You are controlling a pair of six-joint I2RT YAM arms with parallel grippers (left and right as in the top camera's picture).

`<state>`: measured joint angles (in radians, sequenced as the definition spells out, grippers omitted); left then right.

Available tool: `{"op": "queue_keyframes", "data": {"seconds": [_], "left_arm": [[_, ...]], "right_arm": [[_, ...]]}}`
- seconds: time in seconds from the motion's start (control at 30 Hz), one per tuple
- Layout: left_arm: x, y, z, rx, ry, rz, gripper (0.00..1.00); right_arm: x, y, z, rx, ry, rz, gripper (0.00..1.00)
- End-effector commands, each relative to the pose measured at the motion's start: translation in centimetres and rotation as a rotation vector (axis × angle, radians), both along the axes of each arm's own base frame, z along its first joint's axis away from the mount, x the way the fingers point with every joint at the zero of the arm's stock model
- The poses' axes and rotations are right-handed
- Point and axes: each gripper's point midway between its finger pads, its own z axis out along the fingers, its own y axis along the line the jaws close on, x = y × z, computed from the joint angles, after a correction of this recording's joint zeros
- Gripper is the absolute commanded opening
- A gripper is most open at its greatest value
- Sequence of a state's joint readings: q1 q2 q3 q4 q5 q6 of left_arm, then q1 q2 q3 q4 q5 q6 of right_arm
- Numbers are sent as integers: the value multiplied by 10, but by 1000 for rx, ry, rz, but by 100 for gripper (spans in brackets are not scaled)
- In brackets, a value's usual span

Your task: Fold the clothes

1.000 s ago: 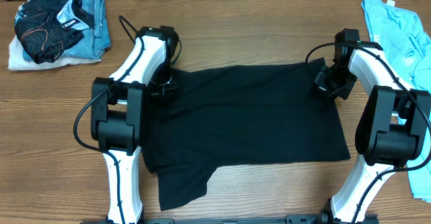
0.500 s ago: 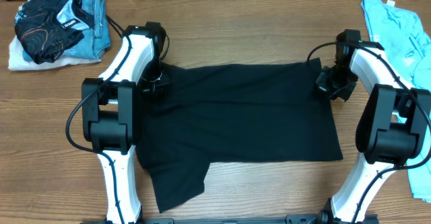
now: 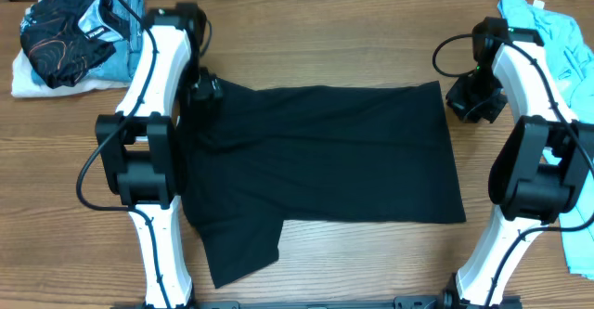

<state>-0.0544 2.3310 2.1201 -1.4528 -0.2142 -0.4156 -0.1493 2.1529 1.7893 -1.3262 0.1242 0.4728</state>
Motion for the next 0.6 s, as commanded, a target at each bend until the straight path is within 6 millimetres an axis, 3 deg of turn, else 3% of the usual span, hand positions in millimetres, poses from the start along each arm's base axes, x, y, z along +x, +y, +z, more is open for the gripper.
{"op": "queue_keyframes", "data": {"seconds": [0.0, 0.03, 0.13, 0.2, 0.4, 0.57], "left_arm": [[22, -5, 61, 17, -134, -14, 100], [21, -6, 73, 16, -152, -8, 100], [15, -16, 105, -36, -189, 17, 100], [17, -35, 118, -147, -222, -38, 100], [4, -52, 163, -255, -318, -58, 100], [-37, -57, 217, -276, -412, -85, 100]], "right_arm": [[12, -6, 62, -38, -148, -37, 47], [11, -5, 70, -33, -163, -37, 100], [5, 2, 97, -4, -212, -35, 100], [1, 8, 112, 19, -240, -33, 100], [-34, 15, 157, 27, -275, -32, 100], [-69, 21, 190, 24, -298, -31, 100]]}}
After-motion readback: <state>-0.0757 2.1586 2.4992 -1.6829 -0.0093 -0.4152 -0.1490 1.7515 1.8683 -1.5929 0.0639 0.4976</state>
